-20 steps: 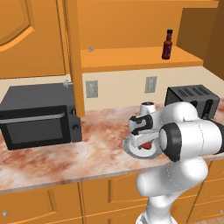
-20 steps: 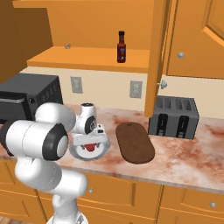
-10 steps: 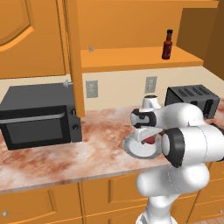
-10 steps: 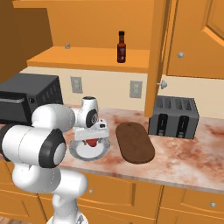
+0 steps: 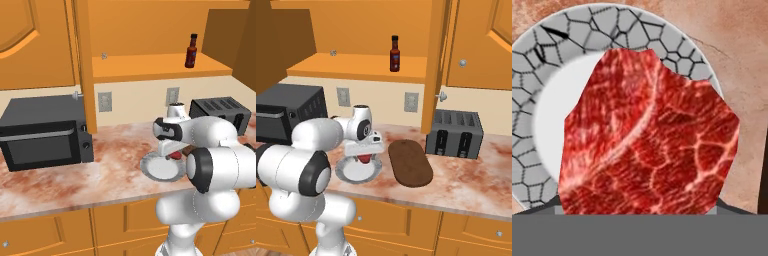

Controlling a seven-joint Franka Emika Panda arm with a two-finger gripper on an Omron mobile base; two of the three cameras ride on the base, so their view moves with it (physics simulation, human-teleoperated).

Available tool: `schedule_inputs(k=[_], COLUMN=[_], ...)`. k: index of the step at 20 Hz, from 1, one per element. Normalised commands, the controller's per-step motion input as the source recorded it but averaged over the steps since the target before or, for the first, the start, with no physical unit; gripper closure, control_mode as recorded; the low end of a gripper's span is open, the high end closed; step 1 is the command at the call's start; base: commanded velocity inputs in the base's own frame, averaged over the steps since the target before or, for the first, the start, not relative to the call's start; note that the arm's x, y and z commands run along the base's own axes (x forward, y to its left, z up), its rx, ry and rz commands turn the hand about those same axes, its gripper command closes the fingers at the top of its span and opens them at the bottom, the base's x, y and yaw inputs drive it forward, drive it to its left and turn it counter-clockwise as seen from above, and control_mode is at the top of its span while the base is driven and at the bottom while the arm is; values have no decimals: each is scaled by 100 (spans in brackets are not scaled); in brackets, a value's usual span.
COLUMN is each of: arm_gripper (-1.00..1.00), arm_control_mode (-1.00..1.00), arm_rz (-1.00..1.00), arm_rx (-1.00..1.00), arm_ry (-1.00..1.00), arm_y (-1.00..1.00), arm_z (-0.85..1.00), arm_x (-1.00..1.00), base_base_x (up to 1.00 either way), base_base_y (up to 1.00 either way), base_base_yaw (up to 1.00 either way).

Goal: Pick the steak from the plate and place it on the cutting board. Then pick the condiment bottle from the cabinet and place it next to the cutting board.

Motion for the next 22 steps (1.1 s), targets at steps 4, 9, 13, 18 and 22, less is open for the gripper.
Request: schedule_inputs(k=[4,9,13,18,22], arm_gripper=[100,100,100,100,100], arm_control_mode=[-100,-100,-100,-100,-100], arm_rz=[0,0,0,0,0], arm_rx=[0,0,0,0,0], arm_ry=[0,0,0,0,0], arm_y=[-20,-23,-25,-25,-25], arm_z=[11,8,4,0,0], arm_x=[0,0,0,0,0], base_base_x=[0,0,0,0,0], base_base_y=[0,0,0,0,0], base_base_yaw=[0,0,0,0,0])
